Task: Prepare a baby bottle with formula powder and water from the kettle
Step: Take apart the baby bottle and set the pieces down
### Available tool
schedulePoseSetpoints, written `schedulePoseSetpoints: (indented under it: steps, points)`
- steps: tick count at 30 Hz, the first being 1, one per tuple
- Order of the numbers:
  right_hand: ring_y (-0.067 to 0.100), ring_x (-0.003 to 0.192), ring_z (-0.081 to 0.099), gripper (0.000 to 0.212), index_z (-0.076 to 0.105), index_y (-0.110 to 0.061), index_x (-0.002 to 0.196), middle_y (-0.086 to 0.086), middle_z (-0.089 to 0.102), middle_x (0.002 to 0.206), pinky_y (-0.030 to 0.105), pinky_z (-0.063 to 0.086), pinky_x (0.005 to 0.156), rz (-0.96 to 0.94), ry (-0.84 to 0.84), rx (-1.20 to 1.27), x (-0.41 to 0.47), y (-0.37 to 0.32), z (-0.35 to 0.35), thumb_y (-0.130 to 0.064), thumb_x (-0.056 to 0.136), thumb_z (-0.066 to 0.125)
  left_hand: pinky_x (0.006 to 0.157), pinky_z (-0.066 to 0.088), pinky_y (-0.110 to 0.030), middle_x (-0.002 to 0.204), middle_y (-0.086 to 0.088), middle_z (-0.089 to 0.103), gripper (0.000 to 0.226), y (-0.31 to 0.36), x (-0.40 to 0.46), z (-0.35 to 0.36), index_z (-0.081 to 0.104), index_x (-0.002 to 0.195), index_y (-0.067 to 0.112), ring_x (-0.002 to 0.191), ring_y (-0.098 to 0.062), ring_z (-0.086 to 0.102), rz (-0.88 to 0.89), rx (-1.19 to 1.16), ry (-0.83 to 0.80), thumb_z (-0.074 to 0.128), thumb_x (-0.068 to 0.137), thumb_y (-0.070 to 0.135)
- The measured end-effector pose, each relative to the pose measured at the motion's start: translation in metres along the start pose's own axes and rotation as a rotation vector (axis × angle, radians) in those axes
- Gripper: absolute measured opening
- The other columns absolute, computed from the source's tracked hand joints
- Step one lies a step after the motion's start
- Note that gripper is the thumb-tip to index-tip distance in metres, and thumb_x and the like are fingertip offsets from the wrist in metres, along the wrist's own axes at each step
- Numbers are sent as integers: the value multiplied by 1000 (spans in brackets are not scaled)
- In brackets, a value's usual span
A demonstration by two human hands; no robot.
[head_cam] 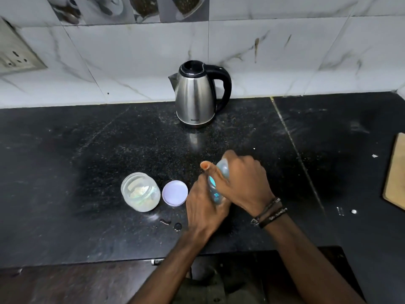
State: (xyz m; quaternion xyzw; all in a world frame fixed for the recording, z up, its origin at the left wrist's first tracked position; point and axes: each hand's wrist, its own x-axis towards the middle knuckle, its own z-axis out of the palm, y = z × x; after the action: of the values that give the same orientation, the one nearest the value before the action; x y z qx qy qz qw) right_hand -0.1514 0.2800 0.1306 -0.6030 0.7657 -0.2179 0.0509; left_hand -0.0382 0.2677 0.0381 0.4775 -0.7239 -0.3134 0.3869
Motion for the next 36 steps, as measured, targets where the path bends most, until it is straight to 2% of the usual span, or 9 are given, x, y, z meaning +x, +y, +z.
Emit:
schedulePoseSetpoints:
  steps: [4, 8, 12, 14, 17, 20, 24, 28, 36]
  points:
    - [41, 85, 66, 69, 57, -12, 88, 17, 70, 89, 35, 38, 62, 63, 41, -21, -6, -15, -1, -80, 80, 48, 65, 53, -46, 95, -8, 67, 60, 4, -11, -1, 49, 121, 13, 82, -32, 66, 33, 99, 30, 76, 75, 40]
    - [36, 67, 66, 43, 56, -14, 76, 11, 68, 71, 34, 46, 57, -40, 117, 59, -9, -17, 2, -56, 84, 58, 64, 57, -40, 93, -5, 75, 79, 7, -12, -15, 38, 137, 26, 78, -29, 72, 19, -22, -1, 74, 68, 41]
    - [29, 54, 59, 36, 56, -16, 71, 4, 63, 60, 40, 50, 52, -292, 110, 209, -10, -13, -2, -51, 80, 54, 55, 56, -48, 78, -6, 75, 37, 8, -11, -27, 66, 97, 8, 67, -26, 73, -38, -390, -125, 81, 65, 21]
    - [24, 53, 57, 30, 58, -16, 72, 0, 62, 62, 39, 50, 53, -384, 107, 281, -11, -12, -4, -44, 80, 59, 49, 54, -42, 71, -8, 72, 26, 10, -10, -34, 63, 83, 2, 60, -20, 67, -37, -494, -189, 76, 62, 10]
    - [20, 58, 59, 21, 62, -13, 75, -2, 65, 69, 38, 51, 58, -459, 98, 377, -13, -16, -7, -33, 81, 66, 46, 41, -23, 61, 6, 59, 20, 11, -7, -45, 54, 69, 4, 54, -6, 54, -17, -530, -287, 70, 59, -1]
    - [16, 68, 65, 10, 67, -7, 83, 0, 70, 79, 34, 54, 66, -504, 130, 531, -11, -18, -22, -15, 81, 72, 46, 36, -23, 59, 3, 55, 20, 5, -8, -52, 52, 68, -2, 51, -11, 47, -56, -560, -340, 69, 59, -1]
    - [11, 85, 66, 19, 67, -6, 97, 0, 70, 94, 23, 52, 76, -476, 93, 549, 3, -15, -55, -16, 84, 76, 52, 43, -28, 65, 0, 60, 19, -5, -13, -58, 59, 75, 8, 56, -14, 54, -61, -543, -365, 71, 60, 8]
    - [12, 92, 64, 36, 64, -11, 108, -2, 66, 103, 23, 51, 78, -362, 94, 525, 10, -4, -49, -30, 81, 79, 56, 46, -29, 68, 1, 62, 21, -6, -14, -57, 61, 76, 15, 60, -13, 57, -50, -519, -353, 71, 61, 6]
    - [15, 96, 63, 50, 61, -19, 122, 0, 63, 113, 41, 58, 82, -121, 9, 390, 34, 46, 28, -33, 78, 80, 60, 48, -31, 73, -20, 63, 23, -17, -14, -47, 61, 82, -1, 64, -16, 58, -119, -460, -238, 72, 61, 0]
